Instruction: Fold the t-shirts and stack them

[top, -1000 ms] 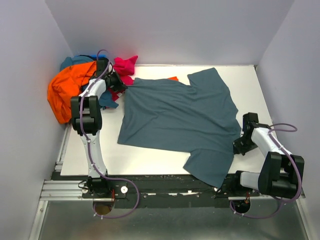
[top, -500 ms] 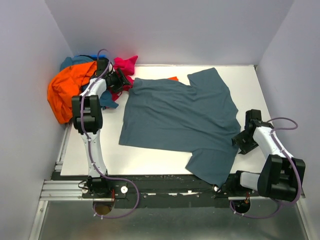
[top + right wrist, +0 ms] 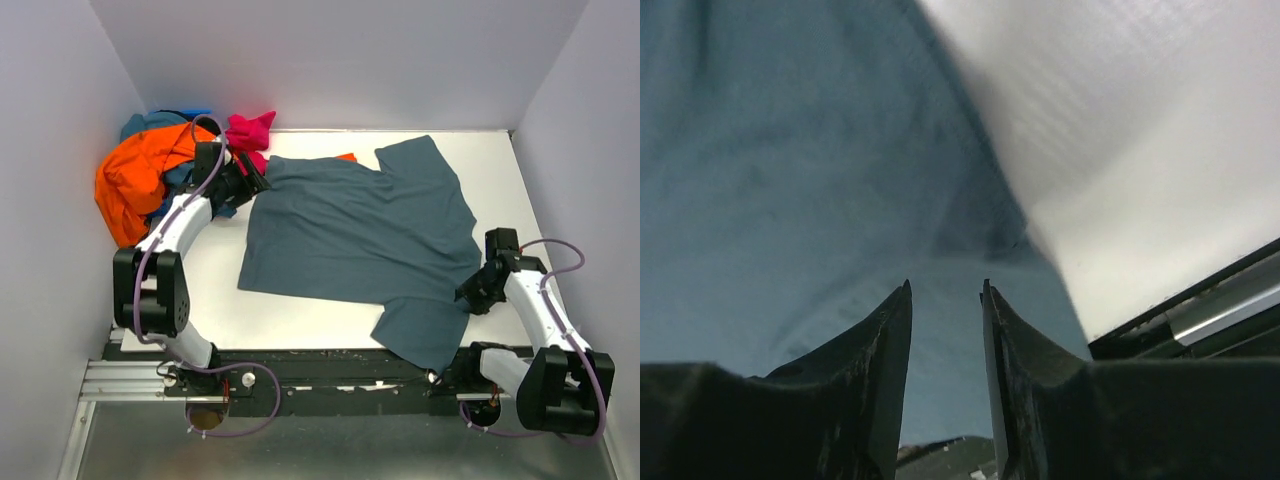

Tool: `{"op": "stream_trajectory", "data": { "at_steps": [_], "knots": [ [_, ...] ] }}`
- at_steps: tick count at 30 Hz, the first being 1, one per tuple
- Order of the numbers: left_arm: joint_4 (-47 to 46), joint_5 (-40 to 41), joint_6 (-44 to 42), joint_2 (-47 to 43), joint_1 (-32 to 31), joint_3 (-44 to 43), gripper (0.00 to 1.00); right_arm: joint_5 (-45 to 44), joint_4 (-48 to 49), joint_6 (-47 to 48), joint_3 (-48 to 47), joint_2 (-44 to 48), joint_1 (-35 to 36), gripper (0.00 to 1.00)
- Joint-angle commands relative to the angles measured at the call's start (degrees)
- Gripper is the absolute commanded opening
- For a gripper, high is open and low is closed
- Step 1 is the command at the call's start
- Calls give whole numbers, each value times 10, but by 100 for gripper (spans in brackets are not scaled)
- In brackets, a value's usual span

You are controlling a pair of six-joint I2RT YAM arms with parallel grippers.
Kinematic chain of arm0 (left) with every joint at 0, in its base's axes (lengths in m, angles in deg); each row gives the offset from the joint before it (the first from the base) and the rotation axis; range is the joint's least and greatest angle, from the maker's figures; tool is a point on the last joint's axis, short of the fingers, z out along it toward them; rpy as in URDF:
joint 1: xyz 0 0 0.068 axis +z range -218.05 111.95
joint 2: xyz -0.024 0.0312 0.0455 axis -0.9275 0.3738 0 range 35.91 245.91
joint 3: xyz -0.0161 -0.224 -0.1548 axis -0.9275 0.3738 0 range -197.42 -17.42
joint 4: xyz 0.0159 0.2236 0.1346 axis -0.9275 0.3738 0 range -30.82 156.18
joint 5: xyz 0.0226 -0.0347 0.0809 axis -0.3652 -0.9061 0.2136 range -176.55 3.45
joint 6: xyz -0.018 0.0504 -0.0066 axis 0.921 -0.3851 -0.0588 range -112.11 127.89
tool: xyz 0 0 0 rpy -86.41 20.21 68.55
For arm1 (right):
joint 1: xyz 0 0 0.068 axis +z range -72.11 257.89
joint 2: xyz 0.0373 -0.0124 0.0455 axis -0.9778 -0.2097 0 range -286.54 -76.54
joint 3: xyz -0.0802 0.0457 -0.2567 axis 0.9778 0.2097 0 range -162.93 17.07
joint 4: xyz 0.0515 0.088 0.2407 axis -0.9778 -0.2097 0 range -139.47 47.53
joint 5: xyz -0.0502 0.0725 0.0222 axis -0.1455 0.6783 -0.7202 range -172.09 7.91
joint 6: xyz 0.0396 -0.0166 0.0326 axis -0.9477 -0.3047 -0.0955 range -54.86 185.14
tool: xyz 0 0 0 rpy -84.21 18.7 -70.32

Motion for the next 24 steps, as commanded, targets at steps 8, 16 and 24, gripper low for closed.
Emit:
{"op": "stream_trajectory", "data": {
  "at_steps": [8,16,24],
  "knots": [
    [3,106,71,-209,-1,236,79,83,19,72,-32,47,164,47],
    [114,187,110,-376,-1,344,68,67,35,52,-28,27,255,49],
    [141,192,105,-386,-1,390,58,57,52,28,-9,40,258,49]
  ]
}}
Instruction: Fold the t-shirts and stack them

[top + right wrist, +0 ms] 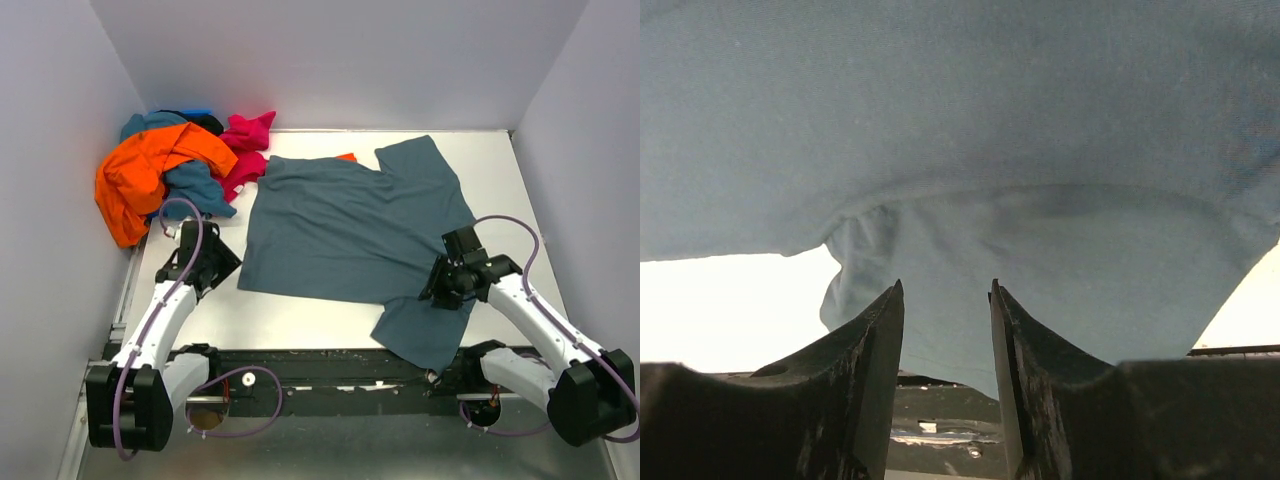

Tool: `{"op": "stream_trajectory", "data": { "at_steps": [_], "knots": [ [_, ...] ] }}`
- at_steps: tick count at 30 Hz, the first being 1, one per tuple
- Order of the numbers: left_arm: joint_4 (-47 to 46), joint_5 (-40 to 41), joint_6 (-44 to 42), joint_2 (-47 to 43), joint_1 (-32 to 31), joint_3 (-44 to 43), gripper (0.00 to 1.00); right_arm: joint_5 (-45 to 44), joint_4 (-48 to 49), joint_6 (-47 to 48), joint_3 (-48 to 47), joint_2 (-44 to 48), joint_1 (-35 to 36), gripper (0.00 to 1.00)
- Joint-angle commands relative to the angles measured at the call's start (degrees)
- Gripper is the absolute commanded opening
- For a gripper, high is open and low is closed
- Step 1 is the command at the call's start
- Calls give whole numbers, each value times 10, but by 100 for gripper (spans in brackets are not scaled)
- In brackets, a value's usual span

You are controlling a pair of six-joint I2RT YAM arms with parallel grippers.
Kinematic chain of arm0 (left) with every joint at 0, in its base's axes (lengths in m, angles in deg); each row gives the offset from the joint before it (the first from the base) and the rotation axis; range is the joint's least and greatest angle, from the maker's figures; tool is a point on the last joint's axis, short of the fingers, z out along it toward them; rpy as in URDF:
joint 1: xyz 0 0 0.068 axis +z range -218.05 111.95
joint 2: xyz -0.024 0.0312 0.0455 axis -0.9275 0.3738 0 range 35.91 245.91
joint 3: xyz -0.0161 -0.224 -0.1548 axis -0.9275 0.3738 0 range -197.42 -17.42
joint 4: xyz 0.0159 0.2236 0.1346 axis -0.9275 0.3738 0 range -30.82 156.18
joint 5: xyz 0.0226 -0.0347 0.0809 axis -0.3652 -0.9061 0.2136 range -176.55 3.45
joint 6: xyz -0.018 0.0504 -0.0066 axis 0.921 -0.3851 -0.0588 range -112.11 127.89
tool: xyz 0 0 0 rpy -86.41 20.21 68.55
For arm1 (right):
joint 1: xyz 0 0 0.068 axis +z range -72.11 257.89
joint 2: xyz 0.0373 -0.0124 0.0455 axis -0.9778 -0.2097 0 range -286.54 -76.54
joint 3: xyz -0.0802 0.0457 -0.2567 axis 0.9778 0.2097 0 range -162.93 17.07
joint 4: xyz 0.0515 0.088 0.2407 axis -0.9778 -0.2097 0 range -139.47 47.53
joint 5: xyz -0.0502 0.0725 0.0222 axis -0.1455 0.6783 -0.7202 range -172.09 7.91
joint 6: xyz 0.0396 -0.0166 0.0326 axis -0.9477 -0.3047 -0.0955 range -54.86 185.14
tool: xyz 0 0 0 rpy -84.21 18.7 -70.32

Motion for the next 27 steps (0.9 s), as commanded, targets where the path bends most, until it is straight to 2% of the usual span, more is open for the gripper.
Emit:
{"op": "stream_trajectory", "data": {
  "at_steps": [1,7,15,20,27],
  "knots": [
    [22,10,7,7,0,28,56,-14,8,-19,8,14,4,49],
    [7,-2,11,32,0,48,54,-78,-26,-44,-10,29,3,49],
    [-12,1,27,40,-22,71,51,-97,-31,-68,2,52,3,49],
    [-36,12,29,69,-24,78,49,-153,-77,-117,1,75,3,49],
    [-81,52,59,64,-34,111,45,-180,-98,-178,27,126,3,49]
  ]
}}
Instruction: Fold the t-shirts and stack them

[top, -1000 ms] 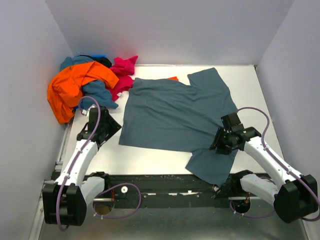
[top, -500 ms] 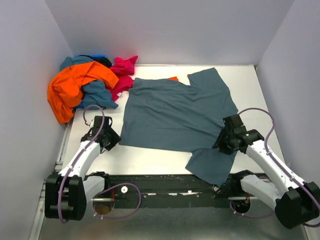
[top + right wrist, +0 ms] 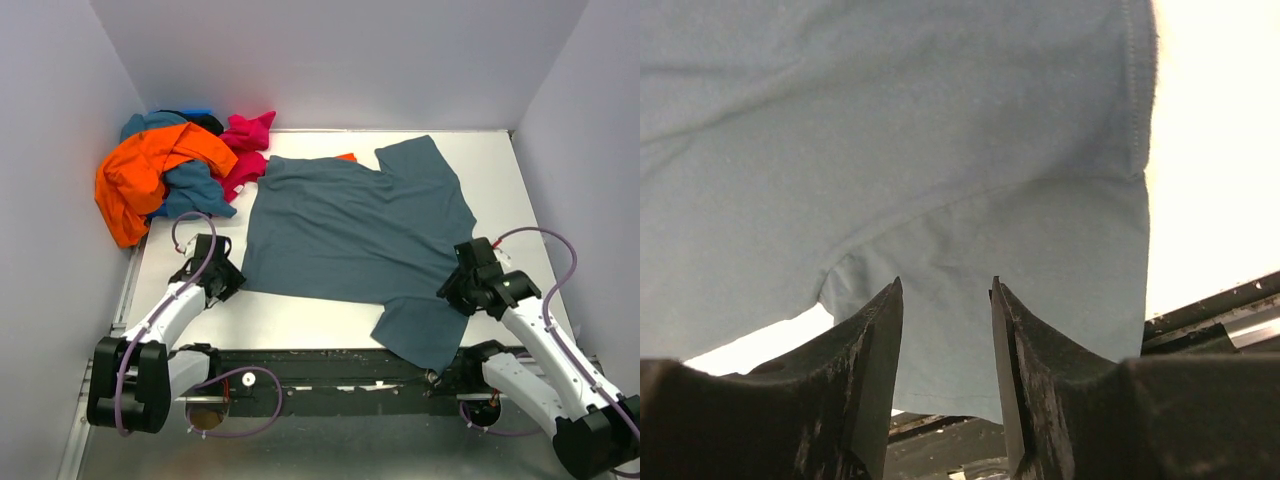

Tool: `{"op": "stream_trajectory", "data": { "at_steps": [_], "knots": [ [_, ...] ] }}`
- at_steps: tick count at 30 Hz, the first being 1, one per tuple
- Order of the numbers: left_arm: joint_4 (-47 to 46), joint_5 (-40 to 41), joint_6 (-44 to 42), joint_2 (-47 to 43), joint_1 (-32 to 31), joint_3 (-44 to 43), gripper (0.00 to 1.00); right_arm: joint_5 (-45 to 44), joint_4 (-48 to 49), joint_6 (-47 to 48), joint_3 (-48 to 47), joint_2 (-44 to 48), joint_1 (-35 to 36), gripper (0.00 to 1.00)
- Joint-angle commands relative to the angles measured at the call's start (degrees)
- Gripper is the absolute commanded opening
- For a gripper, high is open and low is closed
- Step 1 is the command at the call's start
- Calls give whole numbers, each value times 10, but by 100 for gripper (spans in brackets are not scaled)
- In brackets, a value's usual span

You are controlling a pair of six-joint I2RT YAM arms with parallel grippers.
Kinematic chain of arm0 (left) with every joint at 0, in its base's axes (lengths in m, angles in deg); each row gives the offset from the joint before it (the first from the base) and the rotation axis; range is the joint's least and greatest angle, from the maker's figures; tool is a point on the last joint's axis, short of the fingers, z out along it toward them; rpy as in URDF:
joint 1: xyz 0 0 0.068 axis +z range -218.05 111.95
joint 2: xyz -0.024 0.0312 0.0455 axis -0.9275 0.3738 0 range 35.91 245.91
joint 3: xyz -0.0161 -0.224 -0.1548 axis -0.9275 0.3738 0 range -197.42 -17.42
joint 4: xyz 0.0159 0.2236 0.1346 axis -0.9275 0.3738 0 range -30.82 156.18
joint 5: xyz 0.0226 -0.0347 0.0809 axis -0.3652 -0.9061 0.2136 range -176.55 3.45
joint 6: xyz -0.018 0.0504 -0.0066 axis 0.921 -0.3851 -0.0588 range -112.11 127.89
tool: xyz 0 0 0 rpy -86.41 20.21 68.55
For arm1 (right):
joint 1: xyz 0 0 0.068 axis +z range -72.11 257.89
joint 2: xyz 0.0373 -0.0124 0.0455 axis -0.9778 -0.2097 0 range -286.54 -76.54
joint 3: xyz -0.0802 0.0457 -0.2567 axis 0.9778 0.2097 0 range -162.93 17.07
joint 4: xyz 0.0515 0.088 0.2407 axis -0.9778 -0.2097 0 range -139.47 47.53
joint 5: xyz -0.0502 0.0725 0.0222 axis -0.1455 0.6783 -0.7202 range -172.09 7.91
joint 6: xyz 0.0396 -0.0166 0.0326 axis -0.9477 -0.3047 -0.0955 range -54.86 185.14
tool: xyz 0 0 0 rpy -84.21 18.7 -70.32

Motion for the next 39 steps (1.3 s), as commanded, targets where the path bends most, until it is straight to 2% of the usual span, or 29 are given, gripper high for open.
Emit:
{"op": "stream_trajectory", "data": {
  "at_steps": [1,3,4,7,13,21,24,32,39],
  "knots": [
    [-38,32,28,1,-3,31,44,-48,-44,-66,21,25,3,49],
    [-50,32,31,8,-4,33,39,-62,-54,-85,26,34,3,49],
    [-55,34,32,13,-3,33,32,-73,-59,-95,27,38,3,50],
    [-66,36,27,20,-3,34,0,-103,-69,-118,33,40,3,52],
    [-76,23,34,-54,-4,50,0,-134,-106,-165,27,-11,2,48],
    [-34,11,18,-78,-3,8,0,-108,-135,-146,-8,-90,1,48],
    [-40,3,17,-79,-3,0,0,-98,-109,-133,-2,-107,1,48],
    [-45,-11,2,-66,-3,-18,0,-5,-28,-114,16,-192,1,49],
    [-53,-15,4,-67,-5,-16,0,4,25,-124,41,-214,1,41]
  ]
}}
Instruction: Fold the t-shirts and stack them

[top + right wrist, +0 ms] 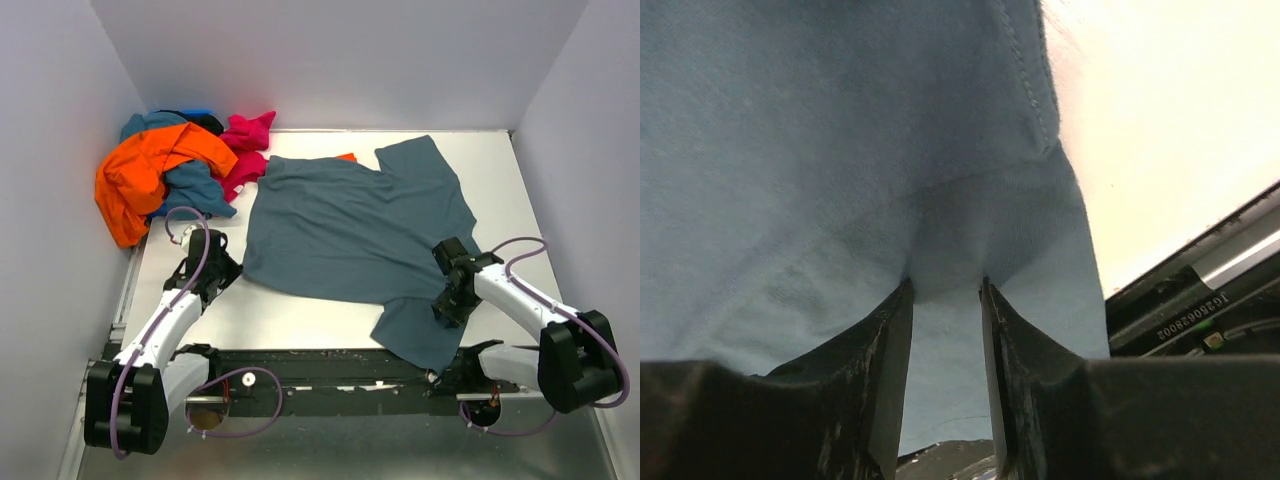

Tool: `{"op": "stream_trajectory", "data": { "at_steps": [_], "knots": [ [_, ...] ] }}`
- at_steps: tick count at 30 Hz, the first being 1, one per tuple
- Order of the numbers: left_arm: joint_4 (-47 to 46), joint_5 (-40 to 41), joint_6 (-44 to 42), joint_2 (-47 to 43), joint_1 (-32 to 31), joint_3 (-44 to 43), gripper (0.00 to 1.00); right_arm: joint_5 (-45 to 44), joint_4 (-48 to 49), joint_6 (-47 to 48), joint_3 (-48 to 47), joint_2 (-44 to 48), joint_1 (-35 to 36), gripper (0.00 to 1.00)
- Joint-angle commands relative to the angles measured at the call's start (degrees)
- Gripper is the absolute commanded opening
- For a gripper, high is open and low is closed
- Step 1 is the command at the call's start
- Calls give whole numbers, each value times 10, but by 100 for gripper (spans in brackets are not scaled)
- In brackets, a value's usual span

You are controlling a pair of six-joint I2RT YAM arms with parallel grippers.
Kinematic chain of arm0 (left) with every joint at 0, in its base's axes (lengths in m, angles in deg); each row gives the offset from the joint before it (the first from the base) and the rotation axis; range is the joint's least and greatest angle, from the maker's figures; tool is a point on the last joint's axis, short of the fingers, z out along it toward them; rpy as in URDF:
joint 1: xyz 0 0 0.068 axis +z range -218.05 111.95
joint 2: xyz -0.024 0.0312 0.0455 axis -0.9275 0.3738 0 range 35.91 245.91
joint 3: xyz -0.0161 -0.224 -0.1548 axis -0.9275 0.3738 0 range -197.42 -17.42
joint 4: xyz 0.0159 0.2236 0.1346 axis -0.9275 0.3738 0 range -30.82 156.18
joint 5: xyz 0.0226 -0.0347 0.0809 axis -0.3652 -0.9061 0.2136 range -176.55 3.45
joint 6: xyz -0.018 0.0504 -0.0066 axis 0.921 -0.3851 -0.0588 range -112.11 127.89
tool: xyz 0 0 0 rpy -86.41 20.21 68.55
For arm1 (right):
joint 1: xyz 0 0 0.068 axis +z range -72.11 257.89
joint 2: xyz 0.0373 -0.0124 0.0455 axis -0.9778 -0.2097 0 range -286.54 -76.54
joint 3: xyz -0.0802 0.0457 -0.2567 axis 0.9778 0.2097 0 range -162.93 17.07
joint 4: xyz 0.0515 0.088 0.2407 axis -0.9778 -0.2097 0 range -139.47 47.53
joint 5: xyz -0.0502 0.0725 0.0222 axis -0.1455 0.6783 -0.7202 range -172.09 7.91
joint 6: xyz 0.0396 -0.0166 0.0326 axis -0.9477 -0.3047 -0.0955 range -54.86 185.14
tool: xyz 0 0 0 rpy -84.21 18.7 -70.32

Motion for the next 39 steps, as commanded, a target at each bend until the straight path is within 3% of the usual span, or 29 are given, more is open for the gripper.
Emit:
{"op": "stream_trajectory", "data": {
  "at_steps": [1,6,10,11,21,29,39],
  "knots": [
    [-2,-10,-9,1,-3,-13,0,15,42,-6,13,-9,2,41],
    [1,-12,-10,6,-1,-18,0,17,43,-5,2,-27,2,40],
    [1,-12,-9,5,-1,-19,0,23,58,7,2,-29,2,3],
    [3,-11,-8,6,-1,-20,0,24,59,8,2,-26,2,1],
    [8,-10,-16,34,-2,-49,0,-20,-11,38,-86,41,2,1],
    [0,-7,-4,72,-1,-103,0,-9,-19,95,-165,-1,-15,1],
    [-50,-21,47,189,2,-172,0,4,10,165,-235,-49,-85,1]
  ]
}}
